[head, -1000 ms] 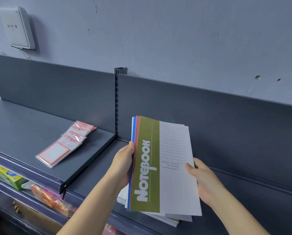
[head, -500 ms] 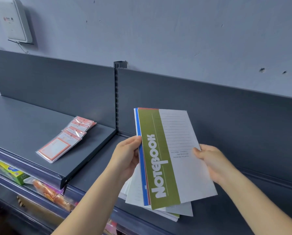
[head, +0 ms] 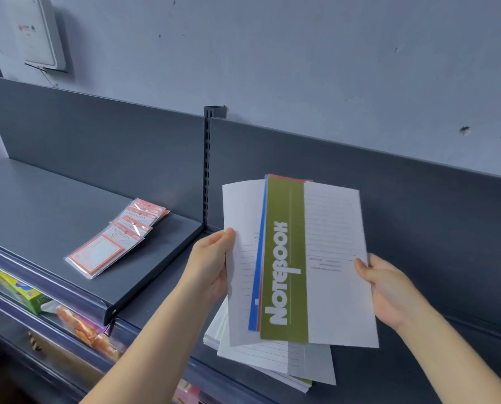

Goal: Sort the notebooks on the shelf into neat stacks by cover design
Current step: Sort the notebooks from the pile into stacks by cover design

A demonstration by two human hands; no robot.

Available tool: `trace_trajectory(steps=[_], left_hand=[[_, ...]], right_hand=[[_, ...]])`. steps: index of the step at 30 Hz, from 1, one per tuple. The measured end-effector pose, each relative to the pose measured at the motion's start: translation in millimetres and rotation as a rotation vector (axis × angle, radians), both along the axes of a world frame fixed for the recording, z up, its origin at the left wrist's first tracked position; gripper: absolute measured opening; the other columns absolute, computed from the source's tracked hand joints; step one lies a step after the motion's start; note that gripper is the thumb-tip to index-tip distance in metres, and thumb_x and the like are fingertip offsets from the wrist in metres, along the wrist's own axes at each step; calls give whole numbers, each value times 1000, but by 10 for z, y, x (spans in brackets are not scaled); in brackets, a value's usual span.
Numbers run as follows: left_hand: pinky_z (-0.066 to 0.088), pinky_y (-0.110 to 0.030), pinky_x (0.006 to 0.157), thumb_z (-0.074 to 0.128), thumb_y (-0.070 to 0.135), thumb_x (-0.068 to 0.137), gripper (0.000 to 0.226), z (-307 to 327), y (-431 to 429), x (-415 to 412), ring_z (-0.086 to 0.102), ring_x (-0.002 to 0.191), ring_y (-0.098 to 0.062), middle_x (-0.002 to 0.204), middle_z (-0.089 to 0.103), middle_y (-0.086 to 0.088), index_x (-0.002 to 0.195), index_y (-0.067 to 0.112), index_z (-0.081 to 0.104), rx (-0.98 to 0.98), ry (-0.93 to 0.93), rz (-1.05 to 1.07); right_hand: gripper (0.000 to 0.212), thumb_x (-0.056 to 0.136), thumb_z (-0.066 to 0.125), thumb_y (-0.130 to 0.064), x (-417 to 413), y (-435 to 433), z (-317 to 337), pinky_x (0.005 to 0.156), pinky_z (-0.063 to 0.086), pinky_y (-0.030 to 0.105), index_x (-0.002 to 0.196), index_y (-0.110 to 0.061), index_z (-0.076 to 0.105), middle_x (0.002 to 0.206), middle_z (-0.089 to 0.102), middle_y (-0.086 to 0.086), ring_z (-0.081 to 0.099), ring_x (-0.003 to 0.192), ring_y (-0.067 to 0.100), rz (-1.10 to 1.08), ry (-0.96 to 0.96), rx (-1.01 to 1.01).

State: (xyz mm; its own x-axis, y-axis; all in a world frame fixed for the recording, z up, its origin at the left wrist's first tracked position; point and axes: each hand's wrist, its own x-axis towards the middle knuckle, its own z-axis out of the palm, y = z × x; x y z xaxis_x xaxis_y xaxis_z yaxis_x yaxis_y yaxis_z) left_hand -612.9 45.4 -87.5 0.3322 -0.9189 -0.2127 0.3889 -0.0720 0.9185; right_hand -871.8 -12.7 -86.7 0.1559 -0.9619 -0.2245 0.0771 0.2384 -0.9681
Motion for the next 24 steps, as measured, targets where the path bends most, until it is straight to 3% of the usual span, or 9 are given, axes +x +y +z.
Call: trace_trajectory(steps=[5, 8, 11, 14, 17, 20, 24], left_hand=[[58, -26, 59, 48, 17, 100, 28, 47, -18, 122, 70, 64, -16, 78, 74, -8, 86, 2, 66, -52, -35, 58], [52, -34, 74, 49, 16, 98, 22, 49, -32, 168, 61, 76, -24, 84, 66, -15, 88, 1, 61, -63, -67, 120], [51, -32, 69, 48, 12, 97, 19, 70, -15, 305, 58, 74, -24, 85, 62, -16, 87, 3, 60, -78, -76, 232], [52, -38, 78, 50, 17, 98, 25, 60, 48, 501, 60, 77, -25, 83, 65, -12, 78, 8, 63, -67, -121, 332], [48, -33, 70, 52, 24, 96, 26, 40, 142, 723, 55, 71, -23, 77, 61, -7, 75, 14, 63, -44, -221, 449], [44, -38, 73, 53, 34, 91, 26, 4, 260, 946, 52, 75, -24, 83, 59, -9, 74, 15, 61, 5, -261, 491], [47, -40, 80, 52, 28, 95, 25, -41, 348, 1069, 53, 78, -25, 87, 59, -9, 80, 11, 62, 33, -220, 474]], right_hand=[[22, 98, 46, -12, -242, -47, 122, 75, 50, 40, 114, -11, 61, 107, 70, 8, 65, 96, 24, -89, 0, -28], [22, 97, 48, -13, -306, -55, 125, 75, 51, 42, 115, -10, 61, 108, 70, 9, 65, 97, 26, -79, 29, -27], [23, 97, 49, -12, -252, -47, 30, 75, 51, 43, 115, -3, 61, 109, 68, 17, 64, 95, 31, -64, 52, 13], [23, 96, 50, -9, -150, -27, -112, 73, 52, 42, 113, 1, 61, 107, 68, 20, 66, 90, 33, -36, 94, 62], [20, 96, 50, -7, -81, -41, -124, 74, 53, 41, 108, -1, 65, 102, 72, 16, 70, 88, 31, 34, 183, 46], [19, 96, 49, -3, -46, -145, 133, 75, 54, 41, 102, 0, 66, 101, 72, 20, 71, 82, 30, 107, 304, -50], [22, 98, 47, -7, 71, -262, 593, 85, 53, 46, 103, -9, 69, 98, 74, 12, 71, 92, 31, 263, 498, -142]])
